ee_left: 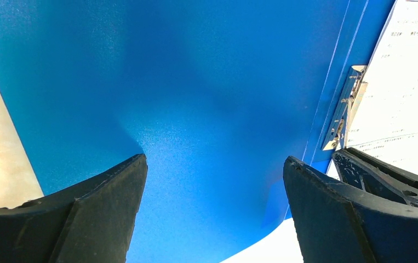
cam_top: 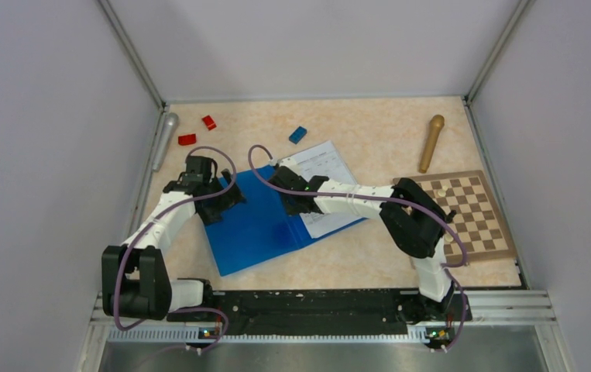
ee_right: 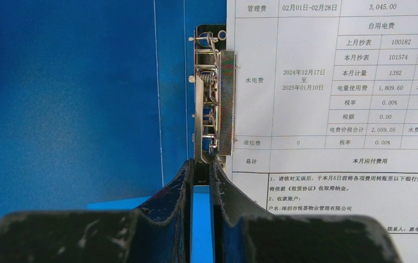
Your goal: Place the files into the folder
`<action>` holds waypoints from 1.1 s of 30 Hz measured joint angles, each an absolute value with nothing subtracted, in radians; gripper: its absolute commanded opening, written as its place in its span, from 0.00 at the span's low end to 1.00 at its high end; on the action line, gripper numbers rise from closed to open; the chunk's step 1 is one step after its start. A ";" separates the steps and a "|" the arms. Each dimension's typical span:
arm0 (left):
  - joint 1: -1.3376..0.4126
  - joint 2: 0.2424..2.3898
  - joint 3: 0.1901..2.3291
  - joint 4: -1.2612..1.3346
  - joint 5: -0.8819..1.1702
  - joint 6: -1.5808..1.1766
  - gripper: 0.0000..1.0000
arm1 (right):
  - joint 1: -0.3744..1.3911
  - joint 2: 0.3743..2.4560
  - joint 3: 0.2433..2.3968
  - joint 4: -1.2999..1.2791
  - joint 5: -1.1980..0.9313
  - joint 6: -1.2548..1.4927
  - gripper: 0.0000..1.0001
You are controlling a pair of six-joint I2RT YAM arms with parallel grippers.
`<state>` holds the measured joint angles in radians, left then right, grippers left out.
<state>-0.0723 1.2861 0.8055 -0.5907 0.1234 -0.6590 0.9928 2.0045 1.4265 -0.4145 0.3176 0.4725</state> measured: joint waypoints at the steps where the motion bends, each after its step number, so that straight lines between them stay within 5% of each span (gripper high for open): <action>1: -0.072 1.286 0.805 -0.590 0.123 -0.659 0.99 | 0.993 2.004 1.427 -0.415 0.317 0.470 0.00; 16: -0.070 1.295 0.805 -0.586 0.142 -0.659 0.99 | 0.993 1.993 1.547 -0.558 0.316 0.421 0.01; 24: -0.070 1.295 0.805 -0.586 0.143 -0.655 0.99 | 0.993 1.995 1.587 -0.650 0.302 0.401 0.25; 33: -0.070 1.295 0.805 -0.586 0.150 -0.654 0.99 | 0.993 1.999 1.620 -0.670 0.256 0.396 0.26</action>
<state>-0.0700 1.2945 0.8055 -0.5861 0.1505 -0.6544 0.9928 1.9987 1.6199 -0.6704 0.2562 0.3958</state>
